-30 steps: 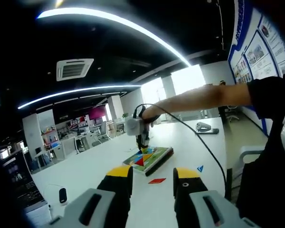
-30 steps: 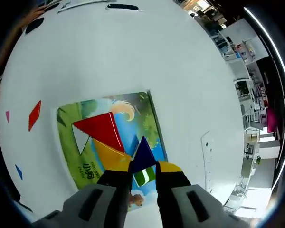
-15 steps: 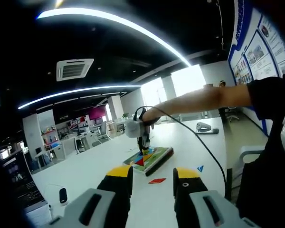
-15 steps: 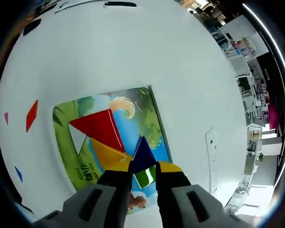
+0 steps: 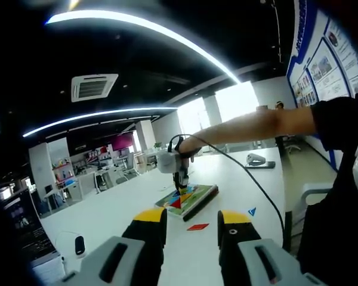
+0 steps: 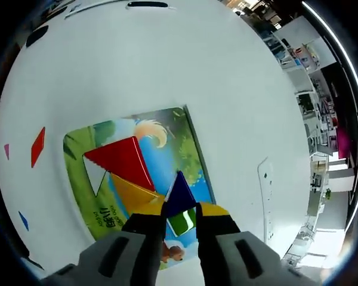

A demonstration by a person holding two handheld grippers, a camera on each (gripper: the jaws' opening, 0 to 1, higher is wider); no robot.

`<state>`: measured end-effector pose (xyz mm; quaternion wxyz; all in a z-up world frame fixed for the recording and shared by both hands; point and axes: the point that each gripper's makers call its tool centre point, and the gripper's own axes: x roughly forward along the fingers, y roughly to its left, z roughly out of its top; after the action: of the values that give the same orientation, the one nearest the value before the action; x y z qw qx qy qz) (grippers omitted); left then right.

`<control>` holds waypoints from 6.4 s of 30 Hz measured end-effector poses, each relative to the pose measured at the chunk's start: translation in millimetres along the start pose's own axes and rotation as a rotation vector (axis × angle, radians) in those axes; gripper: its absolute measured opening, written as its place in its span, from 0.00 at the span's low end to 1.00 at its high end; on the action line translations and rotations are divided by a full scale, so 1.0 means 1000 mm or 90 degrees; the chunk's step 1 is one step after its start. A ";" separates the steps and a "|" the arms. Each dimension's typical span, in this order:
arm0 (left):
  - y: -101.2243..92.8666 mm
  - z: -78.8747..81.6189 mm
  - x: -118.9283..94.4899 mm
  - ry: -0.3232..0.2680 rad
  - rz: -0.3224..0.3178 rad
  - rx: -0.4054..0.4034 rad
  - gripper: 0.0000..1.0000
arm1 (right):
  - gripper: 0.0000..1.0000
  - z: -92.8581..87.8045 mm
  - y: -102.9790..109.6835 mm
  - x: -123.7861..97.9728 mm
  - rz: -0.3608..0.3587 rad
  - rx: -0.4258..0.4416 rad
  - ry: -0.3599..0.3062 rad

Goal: Pick up the tangram pieces one by one and place each piece onto its matching region on the pattern sheet, fitting the shapes together until the outline on the sheet is completely filled by the tangram pieces

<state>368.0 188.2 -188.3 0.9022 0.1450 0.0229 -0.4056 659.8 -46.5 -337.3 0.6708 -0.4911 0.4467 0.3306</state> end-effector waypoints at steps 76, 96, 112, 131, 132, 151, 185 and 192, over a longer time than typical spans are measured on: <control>0.002 -0.002 0.000 0.002 0.003 -0.001 0.35 | 0.29 -0.010 -0.009 -0.007 0.003 0.050 -0.038; 0.001 -0.001 0.001 0.005 0.002 0.001 0.35 | 0.29 -0.053 0.014 -0.046 0.053 0.036 -0.020; 0.000 0.000 0.001 0.005 0.002 0.002 0.35 | 0.31 -0.018 0.104 -0.065 0.123 -0.101 -0.050; 0.000 -0.001 -0.001 0.004 0.002 0.002 0.35 | 0.34 0.043 0.248 -0.075 0.219 -0.338 -0.105; 0.000 -0.001 -0.001 0.004 0.003 0.002 0.35 | 0.34 0.046 0.254 -0.077 0.223 -0.348 -0.109; 0.002 -0.002 -0.002 0.005 0.001 -0.004 0.35 | 0.31 0.066 0.323 -0.086 0.266 -0.450 -0.128; 0.001 0.000 -0.002 0.002 0.002 0.001 0.35 | 0.15 0.066 0.324 -0.085 0.290 -0.501 -0.128; 0.001 0.000 -0.002 0.002 0.002 0.001 0.35 | 0.15 0.064 0.316 -0.082 0.289 -0.509 -0.123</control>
<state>367.4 190.4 -188.2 0.9025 0.1464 0.0241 -0.4042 366.8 108.8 -368.8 0.3778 -0.5679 0.3160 0.6594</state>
